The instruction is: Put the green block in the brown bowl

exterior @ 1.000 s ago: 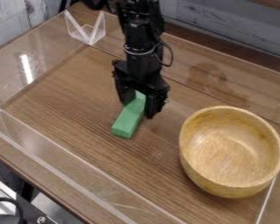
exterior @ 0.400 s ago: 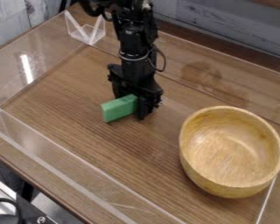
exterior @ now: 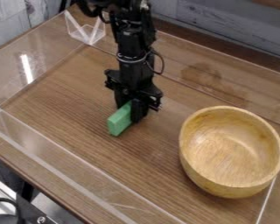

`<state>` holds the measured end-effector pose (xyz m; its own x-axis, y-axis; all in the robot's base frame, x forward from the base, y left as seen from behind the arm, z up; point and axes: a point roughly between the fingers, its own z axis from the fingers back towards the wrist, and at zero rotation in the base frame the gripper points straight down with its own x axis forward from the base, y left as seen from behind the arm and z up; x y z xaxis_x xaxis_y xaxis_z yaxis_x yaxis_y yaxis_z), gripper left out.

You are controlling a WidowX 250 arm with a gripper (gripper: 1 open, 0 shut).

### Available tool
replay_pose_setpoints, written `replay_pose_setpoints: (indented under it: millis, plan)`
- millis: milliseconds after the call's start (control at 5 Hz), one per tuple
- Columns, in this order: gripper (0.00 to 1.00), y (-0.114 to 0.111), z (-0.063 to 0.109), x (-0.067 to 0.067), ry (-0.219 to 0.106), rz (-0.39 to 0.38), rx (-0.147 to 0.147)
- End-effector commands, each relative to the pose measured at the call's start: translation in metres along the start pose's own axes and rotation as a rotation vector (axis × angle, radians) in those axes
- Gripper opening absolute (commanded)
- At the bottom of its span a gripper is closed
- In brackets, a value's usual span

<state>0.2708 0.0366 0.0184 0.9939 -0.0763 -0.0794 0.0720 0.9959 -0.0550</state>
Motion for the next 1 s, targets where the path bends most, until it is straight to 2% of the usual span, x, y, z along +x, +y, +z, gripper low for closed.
replay_pose_setpoints:
  millis: [0, 400, 600, 800]
  plan:
    - [0.0, -0.004, 0.019, 0.003, -0.031, 0.004, 0.005]
    - [0.0, -0.001, 0.056, 0.004, -0.024, 0.023, 0.011]
    - [0.0, 0.005, 0.108, 0.008, -0.088, 0.09, 0.024]
    - [0.0, 0.017, 0.16, 0.023, -0.167, 0.151, 0.038]
